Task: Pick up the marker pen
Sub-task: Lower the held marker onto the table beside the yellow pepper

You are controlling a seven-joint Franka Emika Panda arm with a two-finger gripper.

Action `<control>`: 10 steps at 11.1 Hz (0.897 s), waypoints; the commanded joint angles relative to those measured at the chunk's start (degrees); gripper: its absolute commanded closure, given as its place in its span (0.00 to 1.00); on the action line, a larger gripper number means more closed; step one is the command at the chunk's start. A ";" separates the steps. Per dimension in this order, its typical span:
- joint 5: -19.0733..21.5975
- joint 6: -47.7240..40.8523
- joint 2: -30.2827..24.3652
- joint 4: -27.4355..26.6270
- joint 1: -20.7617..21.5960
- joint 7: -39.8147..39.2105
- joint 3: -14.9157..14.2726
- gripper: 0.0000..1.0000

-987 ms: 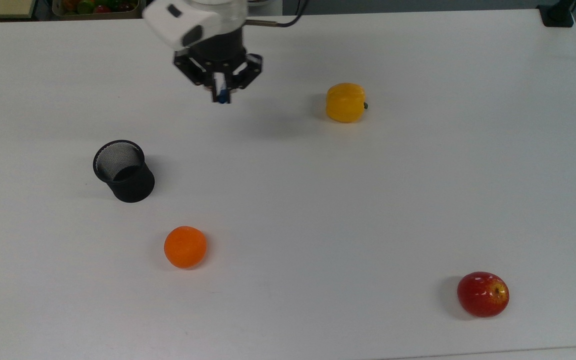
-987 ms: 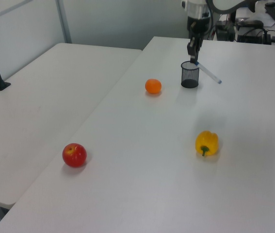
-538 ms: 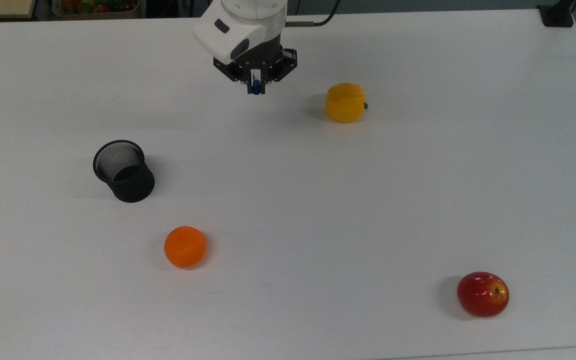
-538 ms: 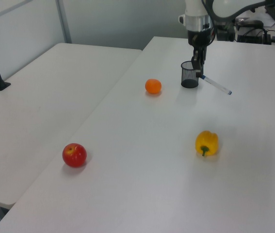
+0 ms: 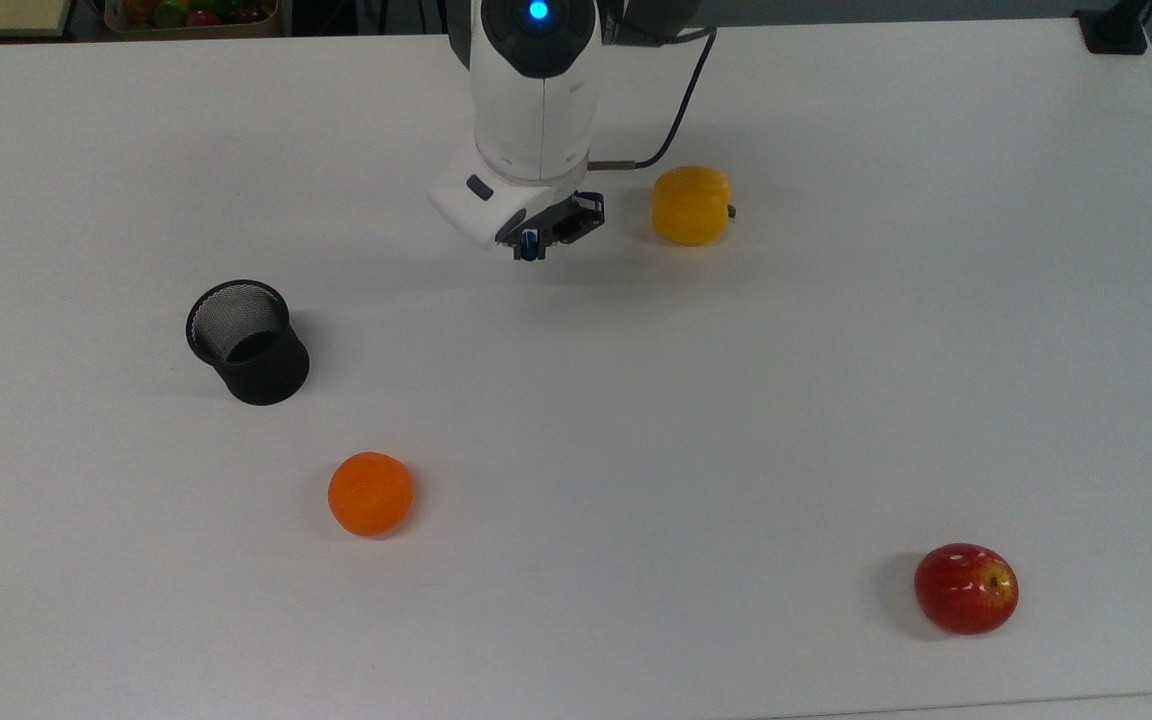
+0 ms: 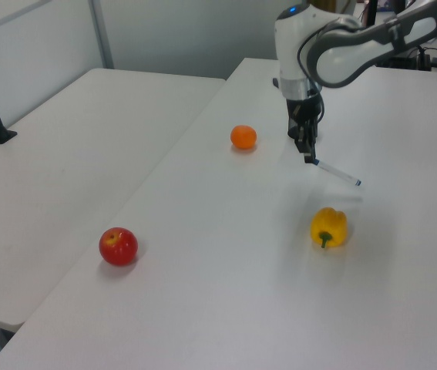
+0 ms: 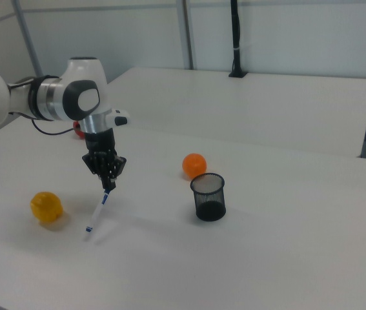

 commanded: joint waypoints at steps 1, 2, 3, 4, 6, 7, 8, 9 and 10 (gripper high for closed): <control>0.35 1.66 0.62 0.14 0.60 0.03 -0.52 0.86; 0.27 1.66 0.62 0.14 0.60 -0.23 -0.52 0.83; 0.27 1.66 0.62 0.14 0.60 -0.14 -0.52 0.75; 0.27 1.57 0.53 0.23 0.51 -0.40 -0.52 0.64; 0.27 1.57 0.53 0.32 0.51 0.21 -0.52 0.00; 0.27 1.57 0.53 0.32 0.51 0.21 -0.52 0.00; 0.27 1.49 0.53 0.40 0.60 0.21 -0.52 0.00; 0.27 1.14 0.19 0.49 0.60 0.30 -0.52 0.00; 0.27 0.87 -1.04 0.58 0.51 0.30 -0.61 0.00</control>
